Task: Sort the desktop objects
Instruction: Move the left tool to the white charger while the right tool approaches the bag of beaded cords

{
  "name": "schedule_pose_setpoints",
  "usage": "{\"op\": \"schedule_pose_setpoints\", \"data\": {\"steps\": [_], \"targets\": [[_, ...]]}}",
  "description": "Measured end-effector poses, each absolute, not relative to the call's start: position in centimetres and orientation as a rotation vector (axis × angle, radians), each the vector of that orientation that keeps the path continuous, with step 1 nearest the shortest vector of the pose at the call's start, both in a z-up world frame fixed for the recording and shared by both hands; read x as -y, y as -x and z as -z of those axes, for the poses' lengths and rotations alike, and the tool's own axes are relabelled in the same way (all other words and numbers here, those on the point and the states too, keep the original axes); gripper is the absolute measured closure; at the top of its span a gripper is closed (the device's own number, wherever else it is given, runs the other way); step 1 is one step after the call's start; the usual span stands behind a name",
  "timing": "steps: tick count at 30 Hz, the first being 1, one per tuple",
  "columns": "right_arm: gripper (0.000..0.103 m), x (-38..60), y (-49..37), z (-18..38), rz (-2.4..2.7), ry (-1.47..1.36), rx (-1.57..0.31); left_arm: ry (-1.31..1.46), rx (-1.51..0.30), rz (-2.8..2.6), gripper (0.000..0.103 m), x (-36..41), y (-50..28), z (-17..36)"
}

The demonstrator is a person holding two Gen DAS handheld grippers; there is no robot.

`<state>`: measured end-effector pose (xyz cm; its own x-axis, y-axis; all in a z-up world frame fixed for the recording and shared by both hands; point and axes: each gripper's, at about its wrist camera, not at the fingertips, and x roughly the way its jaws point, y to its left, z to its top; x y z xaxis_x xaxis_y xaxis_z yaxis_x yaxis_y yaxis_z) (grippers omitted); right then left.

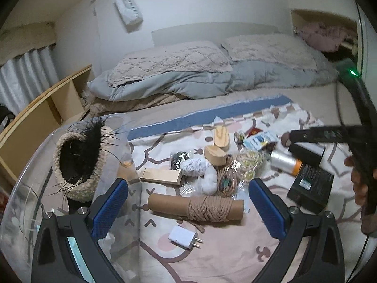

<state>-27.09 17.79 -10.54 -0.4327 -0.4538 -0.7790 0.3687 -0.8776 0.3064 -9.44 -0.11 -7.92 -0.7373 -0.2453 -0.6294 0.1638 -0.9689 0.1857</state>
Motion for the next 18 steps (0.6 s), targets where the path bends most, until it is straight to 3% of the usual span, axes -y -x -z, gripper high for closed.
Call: {"op": "schedule_pose_setpoints", "data": {"steps": [2,18], "targets": [[0.045,-17.3,27.7,11.7,2.28,-1.342,0.138,-1.015,0.21,2.728,0.0,0.0,9.5,8.5],[0.057,-13.4,31.0,19.6,2.111,-1.644,0.267,-1.287,0.387,2.685,0.0,-0.3,10.7,15.3]]}}
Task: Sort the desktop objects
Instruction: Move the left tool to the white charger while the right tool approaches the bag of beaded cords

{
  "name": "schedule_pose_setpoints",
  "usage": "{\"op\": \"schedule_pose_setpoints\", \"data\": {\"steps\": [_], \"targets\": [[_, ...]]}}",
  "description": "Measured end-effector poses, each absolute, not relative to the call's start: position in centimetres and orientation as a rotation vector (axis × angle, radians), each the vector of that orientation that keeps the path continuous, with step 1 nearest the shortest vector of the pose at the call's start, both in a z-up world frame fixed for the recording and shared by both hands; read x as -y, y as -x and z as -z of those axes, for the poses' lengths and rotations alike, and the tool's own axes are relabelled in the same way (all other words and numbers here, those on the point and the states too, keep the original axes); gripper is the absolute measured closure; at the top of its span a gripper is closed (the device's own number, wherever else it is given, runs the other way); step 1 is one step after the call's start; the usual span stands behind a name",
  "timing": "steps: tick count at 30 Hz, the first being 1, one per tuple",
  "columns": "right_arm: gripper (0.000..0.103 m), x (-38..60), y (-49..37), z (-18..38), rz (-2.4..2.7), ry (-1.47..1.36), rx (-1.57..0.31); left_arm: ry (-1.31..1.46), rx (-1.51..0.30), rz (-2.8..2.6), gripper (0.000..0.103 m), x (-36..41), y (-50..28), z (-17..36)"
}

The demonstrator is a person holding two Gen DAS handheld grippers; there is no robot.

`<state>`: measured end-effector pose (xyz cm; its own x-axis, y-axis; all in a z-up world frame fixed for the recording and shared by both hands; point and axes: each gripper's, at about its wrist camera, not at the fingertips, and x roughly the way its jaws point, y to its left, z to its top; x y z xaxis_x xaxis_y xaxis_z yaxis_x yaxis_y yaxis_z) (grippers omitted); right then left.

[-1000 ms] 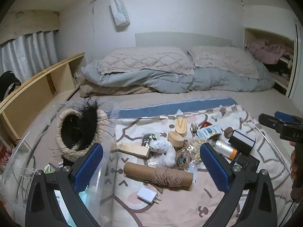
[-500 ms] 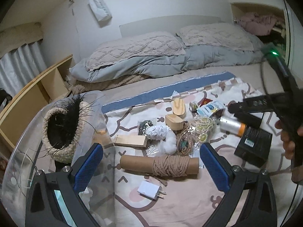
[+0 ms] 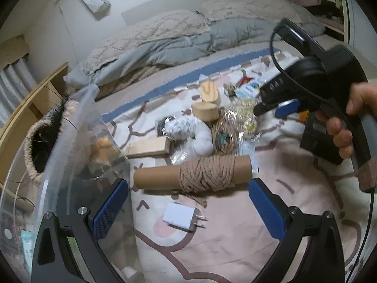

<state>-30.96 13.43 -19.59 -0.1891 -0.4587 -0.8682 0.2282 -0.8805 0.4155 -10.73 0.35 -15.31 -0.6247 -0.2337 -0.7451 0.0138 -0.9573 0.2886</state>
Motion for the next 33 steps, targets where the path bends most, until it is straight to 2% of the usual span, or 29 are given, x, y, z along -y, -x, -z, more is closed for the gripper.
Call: {"op": "schedule_pose_setpoints", "data": {"steps": [3,5,11,13,14,17,24,30,33], "targets": [[0.062,-12.9,31.2,20.4,2.109,-1.658,0.243,-1.333,0.394,2.673,0.0,-0.1,11.0,16.3],[0.07,-12.8,31.4,20.7,2.128,-1.655,0.229,-1.367,0.382,2.664,0.0,0.3,11.2,16.8],[0.076,-12.6,31.9,21.6,2.102,-1.659,0.276,-1.472,0.316,2.625,0.0,1.3,11.9,18.1],[0.078,-12.0,31.8,21.3,2.123,-1.635,0.196,-1.486,0.334,2.61,0.0,1.4,12.0,18.6],[0.082,-11.7,31.6,21.2,2.138,-1.623,0.151,-1.496,0.346,2.6,0.0,1.5,12.1,18.9],[0.088,-11.3,31.2,20.5,2.169,-1.589,0.06,-1.536,0.373,2.567,0.0,1.7,12.4,19.8],[0.091,-11.8,30.1,18.9,2.17,-1.531,-0.024,-1.68,0.318,2.5,0.0,2.9,12.9,22.0],[0.091,-13.0,29.0,17.5,2.138,-1.511,-0.012,-1.685,0.366,2.487,0.0,3.2,13.3,23.1],[0.091,-13.4,28.1,16.6,2.136,-1.475,-0.07,-1.715,0.355,2.487,0.001,3.3,13.4,23.6]]}}
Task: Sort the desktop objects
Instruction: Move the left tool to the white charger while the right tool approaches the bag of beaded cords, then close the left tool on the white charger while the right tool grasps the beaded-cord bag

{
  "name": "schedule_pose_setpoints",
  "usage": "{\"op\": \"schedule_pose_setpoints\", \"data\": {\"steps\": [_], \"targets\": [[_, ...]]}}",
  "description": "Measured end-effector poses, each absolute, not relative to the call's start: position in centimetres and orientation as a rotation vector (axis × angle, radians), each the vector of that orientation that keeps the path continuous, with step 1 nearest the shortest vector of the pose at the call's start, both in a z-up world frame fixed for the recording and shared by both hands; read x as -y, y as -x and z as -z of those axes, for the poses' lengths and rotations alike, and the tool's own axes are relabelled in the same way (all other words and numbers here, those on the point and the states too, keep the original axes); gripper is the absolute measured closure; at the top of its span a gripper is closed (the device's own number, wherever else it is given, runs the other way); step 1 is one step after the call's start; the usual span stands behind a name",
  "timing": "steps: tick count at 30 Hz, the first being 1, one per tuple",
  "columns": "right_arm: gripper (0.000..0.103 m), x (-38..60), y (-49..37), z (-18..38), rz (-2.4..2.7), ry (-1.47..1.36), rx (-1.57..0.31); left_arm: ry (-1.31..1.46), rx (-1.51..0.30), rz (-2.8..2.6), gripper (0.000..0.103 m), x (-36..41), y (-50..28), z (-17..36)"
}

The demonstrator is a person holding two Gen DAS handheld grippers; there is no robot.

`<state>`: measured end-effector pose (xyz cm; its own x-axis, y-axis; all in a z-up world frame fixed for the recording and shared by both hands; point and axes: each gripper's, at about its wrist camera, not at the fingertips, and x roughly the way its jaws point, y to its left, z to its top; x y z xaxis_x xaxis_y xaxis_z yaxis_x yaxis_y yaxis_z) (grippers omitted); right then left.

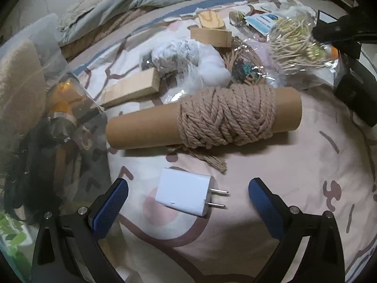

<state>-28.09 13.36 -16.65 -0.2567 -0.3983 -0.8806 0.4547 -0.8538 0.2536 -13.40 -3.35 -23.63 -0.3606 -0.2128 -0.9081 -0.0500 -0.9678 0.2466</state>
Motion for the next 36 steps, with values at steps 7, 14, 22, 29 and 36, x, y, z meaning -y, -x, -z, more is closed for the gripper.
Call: {"op": "schedule_pose_setpoints", "data": {"steps": [7,14,22,29,36], "targets": [[0.092,-14.8,26.2,15.6,2.099,-1.445,-0.109,-1.775,0.316,2.455,0.037,3.6,13.1,24.4],[0.092,-16.9,24.4,13.6,2.099,-1.388,-0.093,-1.812,0.23,2.482,0.038,3.8,12.3,23.8],[0.092,-18.9,22.6,11.9,2.098,-1.366,-0.074,-1.839,0.212,2.548,0.038,1.3,10.8,22.3],[0.092,-20.2,20.5,11.7,2.024,-1.413,-0.043,-1.892,0.23,2.583,0.038,-1.6,9.8,21.2],[0.092,-19.6,17.1,12.9,1.832,-1.488,-0.04,-1.966,0.259,2.612,0.038,-4.3,7.6,20.7]]}}
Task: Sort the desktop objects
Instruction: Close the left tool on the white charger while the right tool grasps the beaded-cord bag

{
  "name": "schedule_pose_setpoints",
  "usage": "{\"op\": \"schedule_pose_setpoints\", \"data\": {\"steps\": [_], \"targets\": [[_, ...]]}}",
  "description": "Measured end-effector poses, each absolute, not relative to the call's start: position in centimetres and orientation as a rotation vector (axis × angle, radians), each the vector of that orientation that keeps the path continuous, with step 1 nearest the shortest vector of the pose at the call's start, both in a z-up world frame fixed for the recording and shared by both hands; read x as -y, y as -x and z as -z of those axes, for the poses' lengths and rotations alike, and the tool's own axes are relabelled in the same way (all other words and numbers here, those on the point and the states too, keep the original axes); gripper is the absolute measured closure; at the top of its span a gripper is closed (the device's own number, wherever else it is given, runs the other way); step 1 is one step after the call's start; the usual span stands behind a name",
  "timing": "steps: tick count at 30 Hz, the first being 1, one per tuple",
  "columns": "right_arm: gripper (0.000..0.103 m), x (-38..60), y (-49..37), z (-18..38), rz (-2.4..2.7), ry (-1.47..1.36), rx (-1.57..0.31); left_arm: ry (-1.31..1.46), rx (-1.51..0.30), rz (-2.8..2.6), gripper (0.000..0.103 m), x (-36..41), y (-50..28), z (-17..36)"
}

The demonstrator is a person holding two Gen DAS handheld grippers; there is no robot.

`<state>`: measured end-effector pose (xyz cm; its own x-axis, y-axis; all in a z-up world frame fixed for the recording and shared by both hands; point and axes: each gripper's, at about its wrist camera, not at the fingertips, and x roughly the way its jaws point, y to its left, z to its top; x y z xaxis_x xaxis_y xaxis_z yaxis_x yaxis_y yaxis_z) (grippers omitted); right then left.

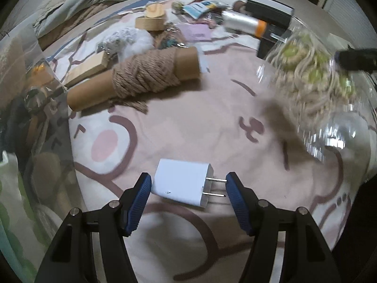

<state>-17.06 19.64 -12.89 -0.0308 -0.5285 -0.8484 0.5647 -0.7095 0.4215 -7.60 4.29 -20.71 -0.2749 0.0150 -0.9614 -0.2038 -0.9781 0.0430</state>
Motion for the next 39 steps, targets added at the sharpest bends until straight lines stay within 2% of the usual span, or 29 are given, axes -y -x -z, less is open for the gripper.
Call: {"op": "schedule_pose_setpoints", "data": {"steps": [10,15,19,24,25,27,28,29,34,37,39], "targets": [[0.092,-18.0,15.0,17.2,1.786,-1.584,-0.285,1.806,-0.29,-2.383,0.038,-5.6,6.0,22.5],[0.092,-19.2,16.0,18.6,1.845,-1.621,-0.34,1.782,-0.235,-2.408,0.037,-5.0,5.8,22.4],[0.092,-19.3,16.3,19.3,1.874,-1.636,-0.376,1.804,-0.249,-2.431,0.024,-4.8,5.7,22.6],[0.09,-19.6,16.6,19.8,1.908,-1.647,-0.393,1.793,-0.228,-2.438,0.019,-4.3,5.4,22.5],[0.086,-19.7,16.6,19.8,1.919,-1.646,-0.391,1.795,-0.222,-2.437,0.018,-4.2,5.3,22.5],[0.06,-19.8,16.7,19.6,1.952,-1.632,-0.397,1.793,-0.211,-2.438,0.018,-4.0,5.2,22.5],[0.034,-19.8,16.6,19.4,1.966,-1.619,-0.396,1.794,-0.209,-2.437,0.018,-4.0,5.2,22.5],[0.02,-19.7,16.5,19.2,1.976,-1.605,-0.397,1.796,-0.206,-2.436,0.018,-3.9,5.1,22.5],[0.018,-18.1,15.6,19.2,1.937,-1.575,-0.416,1.793,-0.2,-2.436,0.018,-3.9,5.2,22.5],[0.007,-16.7,14.6,19.7,1.897,-1.561,-0.47,1.786,-0.206,-2.431,0.018,-4.0,5.1,22.5],[0.007,-15.8,14.0,20.4,1.874,-1.56,-0.521,1.781,-0.212,-2.424,0.018,-4.2,5.1,22.5]]}}
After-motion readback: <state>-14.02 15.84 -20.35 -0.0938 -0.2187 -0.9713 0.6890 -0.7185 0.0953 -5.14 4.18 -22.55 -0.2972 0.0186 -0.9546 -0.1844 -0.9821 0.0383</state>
